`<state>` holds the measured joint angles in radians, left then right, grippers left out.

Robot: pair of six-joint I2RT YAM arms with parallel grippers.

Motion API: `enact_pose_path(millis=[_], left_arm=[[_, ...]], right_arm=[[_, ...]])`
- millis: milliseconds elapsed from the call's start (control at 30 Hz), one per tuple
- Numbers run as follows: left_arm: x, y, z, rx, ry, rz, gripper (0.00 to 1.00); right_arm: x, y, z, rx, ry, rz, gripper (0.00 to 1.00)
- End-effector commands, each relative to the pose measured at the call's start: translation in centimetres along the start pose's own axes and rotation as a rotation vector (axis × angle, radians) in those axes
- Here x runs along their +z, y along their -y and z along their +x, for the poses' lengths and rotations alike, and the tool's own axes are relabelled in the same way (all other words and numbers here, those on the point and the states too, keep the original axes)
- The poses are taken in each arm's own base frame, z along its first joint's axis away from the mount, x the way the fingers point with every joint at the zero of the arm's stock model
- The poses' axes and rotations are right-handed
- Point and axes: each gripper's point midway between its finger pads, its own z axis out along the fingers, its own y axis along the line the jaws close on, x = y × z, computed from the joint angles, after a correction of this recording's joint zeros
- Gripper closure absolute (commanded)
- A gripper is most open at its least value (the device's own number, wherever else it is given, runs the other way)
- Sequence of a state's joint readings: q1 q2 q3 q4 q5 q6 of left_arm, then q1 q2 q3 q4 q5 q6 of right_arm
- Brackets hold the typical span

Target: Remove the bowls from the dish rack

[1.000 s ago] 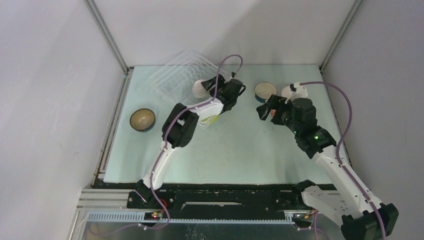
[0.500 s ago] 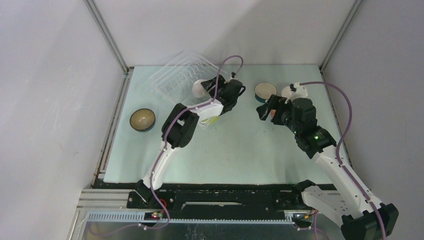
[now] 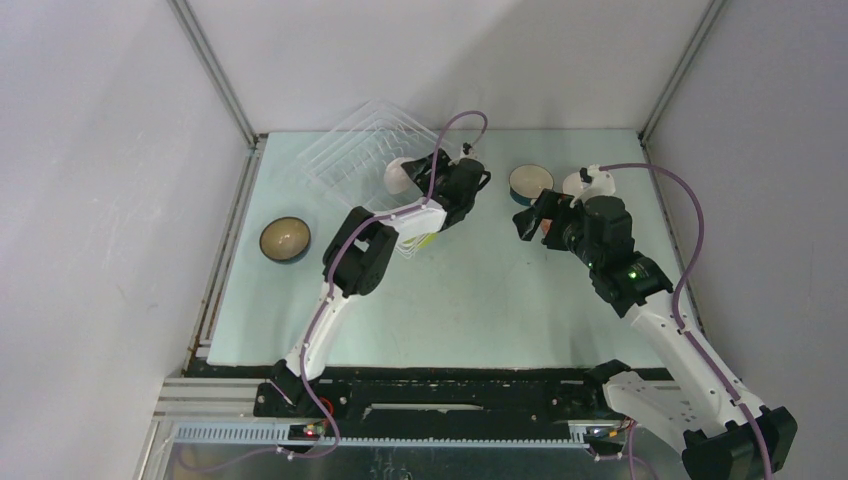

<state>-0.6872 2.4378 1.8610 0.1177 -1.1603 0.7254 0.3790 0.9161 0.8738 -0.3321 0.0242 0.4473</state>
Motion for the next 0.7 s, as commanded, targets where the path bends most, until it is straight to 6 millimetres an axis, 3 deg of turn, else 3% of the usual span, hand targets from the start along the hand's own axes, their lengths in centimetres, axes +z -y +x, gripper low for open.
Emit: enact_pose_path(millis=[0,300,567,667], left_arm=[[-1.2,-4.7,-1.4,-0.098,0.013,-0.066,0.38],[-1.2,-5.5,-1.7,-0.095,0.014,-0.098,0.37],[-1.1,-5.7,-1.7,-0.095,0.015,-0.101,0.51],[-1.2,-5.7,-1.7,-0.097,0.014,-0.105,0.52]], right_arm=[[-0.9,-1.1,-2.4,-0.019,0.067,-0.036,0.00],[-0.9,-1.4,-2.5,-0.018,0.069,-0.046,0.00],[-0.8,-1.4,-2.5,-0.018,0.069,-0.048,0.00],[-0.9,-1.4,-2.6,-0.018,0.071,-0.048,0.00]])
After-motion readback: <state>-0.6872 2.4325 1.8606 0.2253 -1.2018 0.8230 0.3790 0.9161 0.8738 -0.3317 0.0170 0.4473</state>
